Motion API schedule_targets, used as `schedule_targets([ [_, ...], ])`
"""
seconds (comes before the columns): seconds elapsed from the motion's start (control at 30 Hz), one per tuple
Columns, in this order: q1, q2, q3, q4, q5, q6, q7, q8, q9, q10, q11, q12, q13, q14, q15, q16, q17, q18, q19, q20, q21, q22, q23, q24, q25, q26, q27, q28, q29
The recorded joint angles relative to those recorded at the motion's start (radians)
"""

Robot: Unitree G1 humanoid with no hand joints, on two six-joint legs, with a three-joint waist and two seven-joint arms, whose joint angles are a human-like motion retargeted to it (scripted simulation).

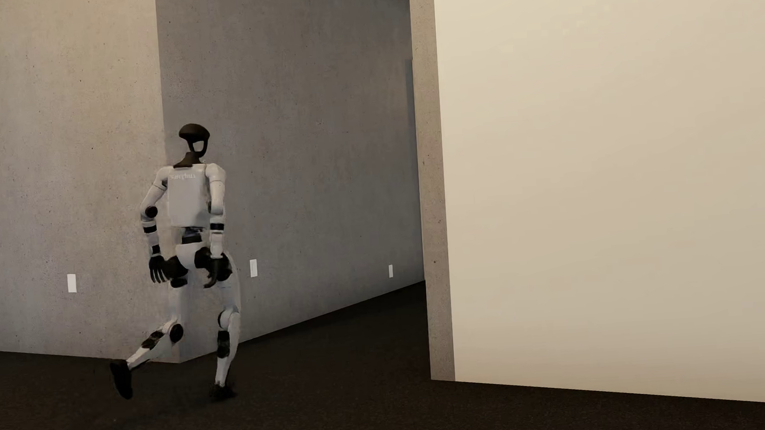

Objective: Circle the corner

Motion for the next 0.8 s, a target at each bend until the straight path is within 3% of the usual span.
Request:
schedule_targets([
  [0.03, -0.113, 0.104, 0.046, -0.031, 0.031, -0.004, 0.000, 0.000, 0.003, 0.083, -0.060, 0.028, -0.044, -0.077, -0.048, -0.006, -0.003, 0.000, 0.000, -0.017, -0.008, 0.014, -0.039, 0.000, 0.000, 0.000, 0.000, 0.000, 0.000],
  [0.1, -0.329, 0.306, 0.148, -0.079, 0.062, -0.008, 0.000, 0.000, 0.009, 0.049, -0.174, 0.076, -0.117, -0.152, -0.167, -0.001, -0.010, 0.000, 0.000, -0.083, -0.127, 0.040, -0.144, 0.000, 0.000, 0.000, 0.000, 0.000, 0.000],
  [0.13, -0.386, 0.414, 0.207, -0.110, 0.032, -0.017, 0.000, 0.000, 0.015, -0.072, -0.212, 0.107, -0.148, -0.154, -0.224, -0.003, -0.018, 0.000, 0.000, -0.094, -0.186, 0.054, -0.202, 0.000, 0.000, 0.000, 0.000, 0.000, 0.000],
  [0.2, -0.487, 0.565, 0.297, -0.104, 0.003, -0.016, 0.000, 0.000, -0.005, -0.377, -0.272, 0.157, -0.224, -0.089, -0.330, -0.007, -0.032, 0.000, 0.000, -0.123, -0.308, 0.084, -0.315, 0.000, 0.000, 0.000, 0.000, 0.000, 0.000],
  [0.27, -0.531, 0.685, 0.337, -0.102, -0.016, -0.012, 0.000, 0.000, -0.042, -0.700, -0.298, 0.204, -0.308, -0.058, -0.402, -0.009, -0.052, 0.000, 0.000, -0.129, -0.383, 0.092, -0.405, 0.000, 0.000, 0.000, 0.000, 0.000, 0.000],
  [0.33, -0.572, 0.769, 0.411, -0.085, -0.090, -0.014, 0.000, 0.000, -0.055, -0.675, -0.275, 0.230, -0.338, -0.077, -0.367, -0.007, -0.060, 0.000, 0.000, -0.129, -0.444, 0.102, -0.460, 0.000, 0.000, 0.000, 0.000, 0.000, 0.000],
  [0.37, -0.617, 0.782, 0.430, -0.098, -0.143, -0.037, 0.000, 0.000, -0.056, -0.536, -0.215, 0.227, -0.331, -0.001, -0.288, -0.008, -0.051, 0.000, 0.000, -0.143, -0.461, 0.127, -0.461, 0.000, 0.000, 0.000, 0.000, 0.000, 0.000],
  [0.4, -0.630, 0.771, 0.422, -0.143, -0.202, -0.077, 0.000, 0.000, -0.043, -0.405, -0.097, 0.205, -0.306, 0.011, -0.148, -0.011, -0.022, 0.000, 0.000, -0.165, -0.463, 0.181, -0.427, 0.000, 0.000, 0.000, 0.000, 0.000, 0.000],
  [0.43, -0.578, 0.712, 0.393, -0.170, -0.223, -0.083, 0.000, 0.000, -0.033, -0.339, 0.093, 0.170, -0.278, -0.038, 0.012, -0.020, -0.012, 0.000, 0.000, -0.168, -0.456, 0.212, -0.389, 0.000, 0.000, 0.000, 0.000, 0.000, 0.000],
  [0.47, -0.528, 0.583, 0.356, -0.186, -0.194, -0.070, 0.000, 0.000, -0.041, -0.321, 0.360, 0.161, -0.266, -0.099, 0.128, -0.037, -0.017, 0.000, 0.000, -0.143, -0.402, 0.186, -0.349, 0.000, 0.000, 0.000, 0.000, 0.000, 0.000],
  [0.5, -0.432, 0.474, 0.279, -0.227, -0.197, -0.079, 0.000, 0.000, -0.028, -0.358, 0.572, 0.146, -0.261, -0.115, 0.117, -0.047, -0.011, 0.000, 0.000, -0.127, -0.338, 0.141, -0.295, 0.000, 0.000, 0.000, 0.000, 0.000, 0.000],
  [0.57, -0.254, 0.265, 0.118, -0.246, -0.135, -0.031, 0.000, 0.000, -0.020, -0.467, 0.715, 0.088, -0.188, -0.107, 0.097, -0.066, -0.002, 0.000, 0.000, -0.074, -0.275, 0.023, -0.220, 0.000, 0.000, 0.000, 0.000, 0.000, 0.000],
  [0.6, -0.146, 0.180, 0.056, -0.245, -0.109, -0.003, 0.000, 0.000, -0.014, -0.534, 0.647, 0.062, -0.119, -0.107, 0.124, -0.073, -0.004, 0.000, 0.000, -0.066, -0.290, -0.049, -0.209, 0.000, 0.000, 0.000, 0.000, 0.000, 0.000],
  [0.63, -0.050, 0.111, 0.013, -0.241, -0.091, -0.004, 0.000, 0.000, -0.009, -0.589, 0.484, 0.033, -0.120, -0.112, 0.198, -0.069, 0.032, 0.000, 0.000, -0.025, -0.196, -0.116, -0.042, 0.000, 0.000, 0.000, 0.000, 0.000, 0.000],
  [0.7, 0.119, 0.008, -0.070, -0.219, -0.079, 0.012, 0.000, 0.000, -0.017, -0.679, 0.056, -0.024, -0.025, -0.140, 0.331, -0.067, 0.010, 0.000, 0.000, 0.018, -0.094, -0.260, -0.020, 0.000, 0.000, 0.000, 0.000, 0.000, 0.000],
  [0.73, 0.188, -0.012, -0.102, -0.212, -0.091, 0.000, 0.000, 0.000, -0.023, -0.697, -0.140, -0.061, 0.008, -0.174, 0.190, -0.055, 0.015, 0.000, 0.000, 0.047, -0.071, -0.315, 0.004, 0.000, 0.000, 0.000, 0.000, 0.000, 0.000],
  [0.77, 0.232, -0.038, -0.135, -0.203, -0.104, -0.009, 0.000, 0.000, -0.033, -0.700, -0.249, -0.093, 0.039, -0.214, -0.113, -0.042, 0.013, 0.000, 0.000, 0.061, -0.034, -0.355, 0.013, 0.000, 0.000, 0.000, 0.000, 0.000, 0.000],
  [0.8, 0.265, -0.066, -0.166, -0.183, -0.119, -0.014, 0.000, 0.000, -0.040, -0.689, -0.223, -0.114, 0.065, -0.251, -0.314, -0.034, 0.016, 0.000, 0.000, 0.086, -0.019, -0.377, 0.023, 0.000, 0.000, 0.000, 0.000, 0.000, 0.000],
])
